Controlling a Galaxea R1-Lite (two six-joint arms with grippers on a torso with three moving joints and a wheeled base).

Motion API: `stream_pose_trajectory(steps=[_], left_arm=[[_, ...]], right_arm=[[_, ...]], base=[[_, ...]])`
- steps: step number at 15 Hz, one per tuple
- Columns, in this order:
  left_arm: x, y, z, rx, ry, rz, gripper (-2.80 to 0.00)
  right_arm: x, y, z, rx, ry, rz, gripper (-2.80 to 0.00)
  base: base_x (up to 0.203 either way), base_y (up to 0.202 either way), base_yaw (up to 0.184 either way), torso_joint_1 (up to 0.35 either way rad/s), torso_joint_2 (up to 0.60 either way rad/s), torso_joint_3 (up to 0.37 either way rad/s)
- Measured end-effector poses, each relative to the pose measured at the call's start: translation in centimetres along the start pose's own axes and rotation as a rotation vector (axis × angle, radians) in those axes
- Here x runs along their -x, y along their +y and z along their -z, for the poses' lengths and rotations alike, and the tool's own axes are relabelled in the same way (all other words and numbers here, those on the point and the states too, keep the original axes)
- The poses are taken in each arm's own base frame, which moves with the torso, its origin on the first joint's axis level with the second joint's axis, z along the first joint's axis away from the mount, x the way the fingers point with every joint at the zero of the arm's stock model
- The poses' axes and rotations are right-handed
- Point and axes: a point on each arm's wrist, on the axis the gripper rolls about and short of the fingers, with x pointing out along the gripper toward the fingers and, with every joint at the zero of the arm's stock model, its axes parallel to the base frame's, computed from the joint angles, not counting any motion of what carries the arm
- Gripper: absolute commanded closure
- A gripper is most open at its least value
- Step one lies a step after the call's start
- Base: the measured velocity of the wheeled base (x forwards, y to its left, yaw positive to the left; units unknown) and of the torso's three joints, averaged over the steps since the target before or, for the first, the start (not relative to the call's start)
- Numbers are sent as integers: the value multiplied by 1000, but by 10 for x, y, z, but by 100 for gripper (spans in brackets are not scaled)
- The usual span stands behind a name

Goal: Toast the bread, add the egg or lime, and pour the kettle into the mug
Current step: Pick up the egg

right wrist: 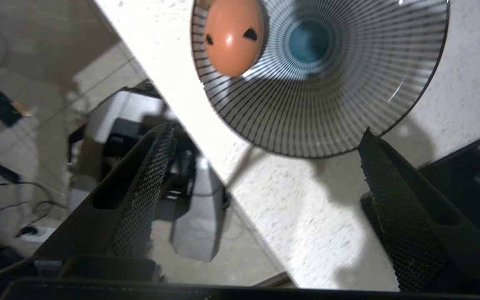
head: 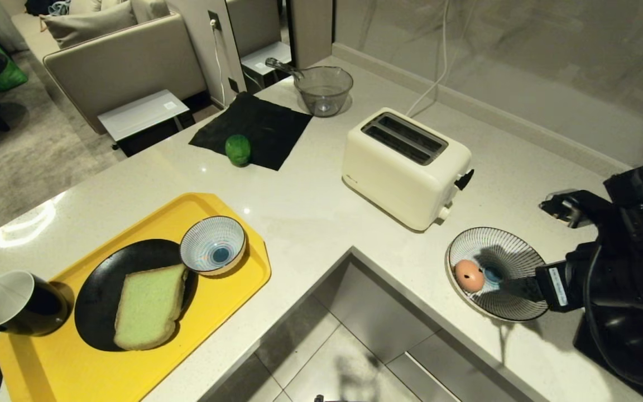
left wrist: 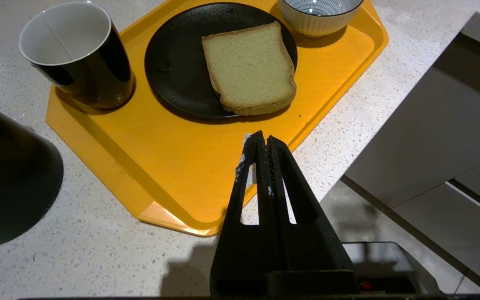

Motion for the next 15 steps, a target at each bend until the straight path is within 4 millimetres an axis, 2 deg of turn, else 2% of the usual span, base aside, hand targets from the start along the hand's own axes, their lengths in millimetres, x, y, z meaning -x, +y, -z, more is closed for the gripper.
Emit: stream_pose_trajectory(steps=[5,15], left_arm=[[0,0,0,0,0,0,0],[0,0,0,0,0,0,0]], right_arm=[[-27,3,1,172,-25,16,-280],[-59,7,-8,145,-17,16,-280]], base=[[0,0,0,0,0,0],[0,0,0,0,0,0]])
